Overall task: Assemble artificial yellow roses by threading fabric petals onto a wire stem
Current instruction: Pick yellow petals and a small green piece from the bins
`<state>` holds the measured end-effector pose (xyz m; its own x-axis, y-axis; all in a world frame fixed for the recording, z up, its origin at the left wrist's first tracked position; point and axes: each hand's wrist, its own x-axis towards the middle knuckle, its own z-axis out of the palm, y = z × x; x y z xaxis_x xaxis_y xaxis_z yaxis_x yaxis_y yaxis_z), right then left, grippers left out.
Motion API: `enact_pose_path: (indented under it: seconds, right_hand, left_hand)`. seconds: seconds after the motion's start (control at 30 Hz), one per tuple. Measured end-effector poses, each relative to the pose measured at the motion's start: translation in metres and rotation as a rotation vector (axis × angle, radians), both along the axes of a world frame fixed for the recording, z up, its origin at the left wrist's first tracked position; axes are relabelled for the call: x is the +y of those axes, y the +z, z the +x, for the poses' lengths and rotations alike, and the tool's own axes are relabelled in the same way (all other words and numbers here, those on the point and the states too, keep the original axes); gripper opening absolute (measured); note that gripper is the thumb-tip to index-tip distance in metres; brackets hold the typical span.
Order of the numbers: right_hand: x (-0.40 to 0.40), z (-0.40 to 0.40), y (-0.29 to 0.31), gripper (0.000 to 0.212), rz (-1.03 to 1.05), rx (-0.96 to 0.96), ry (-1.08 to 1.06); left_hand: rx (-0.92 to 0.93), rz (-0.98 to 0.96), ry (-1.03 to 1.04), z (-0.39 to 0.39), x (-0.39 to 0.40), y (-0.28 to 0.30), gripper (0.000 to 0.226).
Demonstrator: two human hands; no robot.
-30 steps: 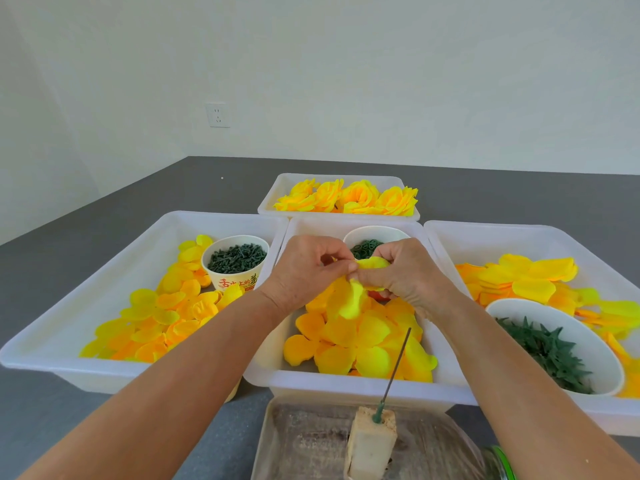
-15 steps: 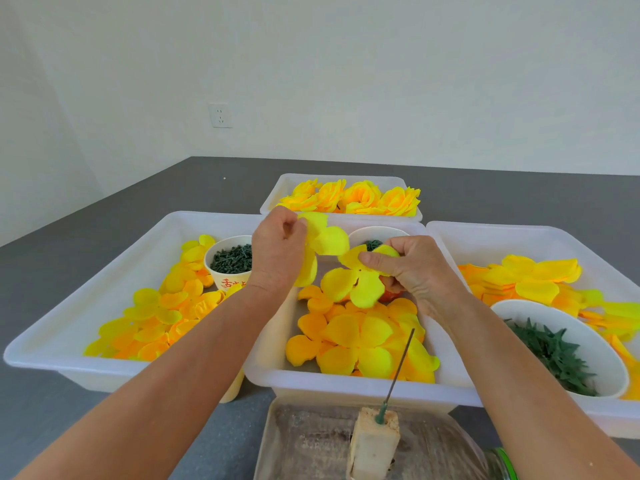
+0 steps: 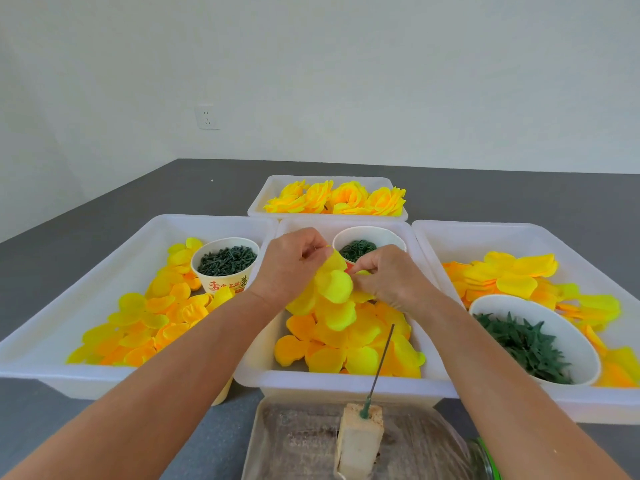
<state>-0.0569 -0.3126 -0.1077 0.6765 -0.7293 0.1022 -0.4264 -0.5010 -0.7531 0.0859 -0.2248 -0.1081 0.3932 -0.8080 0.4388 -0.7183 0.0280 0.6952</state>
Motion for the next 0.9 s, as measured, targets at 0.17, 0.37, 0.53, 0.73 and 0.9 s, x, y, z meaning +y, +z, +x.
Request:
enact_pose_path:
  seconds: [0.17,0.37,0.53,0.73,0.9]
  right_hand:
    - [0.003,-0.005,0.002,0.011,-0.063,0.075,0.038]
    - [0.008,-0.012,0.014,0.006,-0.24,0.238,-0.011]
    - [0.012,-0.024,0.024,0.019,-0.436,0.313,-0.058]
    - [-0.008,-0.062,0.04,0.02,-0.391,0.07,-0.267]
    - [-0.051,-0.112,0.05,0.026,-0.324,-0.113,-0.629]
  left_hand:
    - [0.014,0.093,-0.051,-0.001,0.0,-0.002,0.01]
    - [-0.085,0.275,-0.092,-0.005,-0.002,-0.003,0.008]
    - [-0.365,0.388,-0.177,-0.015,0.002,-0.005,0.005]
    - [-0.338,0.257,-0.044,-0.015,-0.005,0.018,0.003]
    - [-0.295,0.101,-0.079,-0.032,-0.027,0.044,0.006]
